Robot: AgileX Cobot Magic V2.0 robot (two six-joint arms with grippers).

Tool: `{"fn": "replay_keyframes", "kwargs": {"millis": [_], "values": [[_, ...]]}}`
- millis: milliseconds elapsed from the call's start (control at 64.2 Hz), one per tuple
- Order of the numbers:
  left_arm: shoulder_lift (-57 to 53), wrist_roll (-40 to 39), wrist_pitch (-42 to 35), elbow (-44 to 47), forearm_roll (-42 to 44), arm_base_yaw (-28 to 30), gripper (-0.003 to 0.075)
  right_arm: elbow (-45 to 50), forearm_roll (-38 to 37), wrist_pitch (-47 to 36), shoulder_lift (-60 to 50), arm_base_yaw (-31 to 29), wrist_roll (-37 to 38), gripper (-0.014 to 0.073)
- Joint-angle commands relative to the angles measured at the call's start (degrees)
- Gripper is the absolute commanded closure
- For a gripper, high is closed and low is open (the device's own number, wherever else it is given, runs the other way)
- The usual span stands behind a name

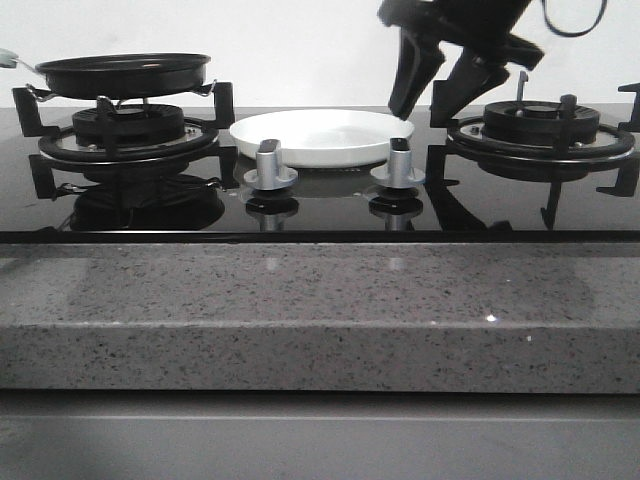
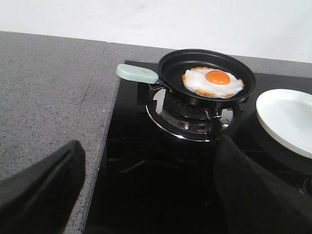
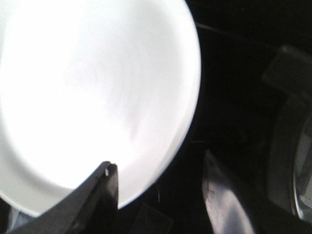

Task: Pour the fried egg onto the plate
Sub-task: 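Lower the right gripper to the white plate rim and grasp it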

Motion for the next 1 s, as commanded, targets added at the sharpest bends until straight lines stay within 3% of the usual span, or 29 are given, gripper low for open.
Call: {"fn": "replay_keyframes", "kwargs": {"millis": [0, 327, 888, 981], "values": [[0.35, -0.03, -4.48, -2.15, -0.48, -0.39, 0.0175, -4.47, 2.07, -1.11, -1.04, -0.22, -0.65, 0.0203], [0.35, -0.03, -4.38, -2.15, -0.48, -0.39, 0.0175, -8.98, 2.11, -0.47, 3.49, -0.22, -0.65, 0.0216], [0.35, -0.03, -4.38, -2.15, -0.48, -0.39, 0.0176, -8.98, 2.11, 1.22, 3.56, -0.22, 0.12, 0.0636], [0.35, -0.03, -4.38, -2.15, -0.48, -0.39, 0.0176, -8.98, 2.2, 0.45, 3.56, -0.22, 0.91, 0.0661]]}}
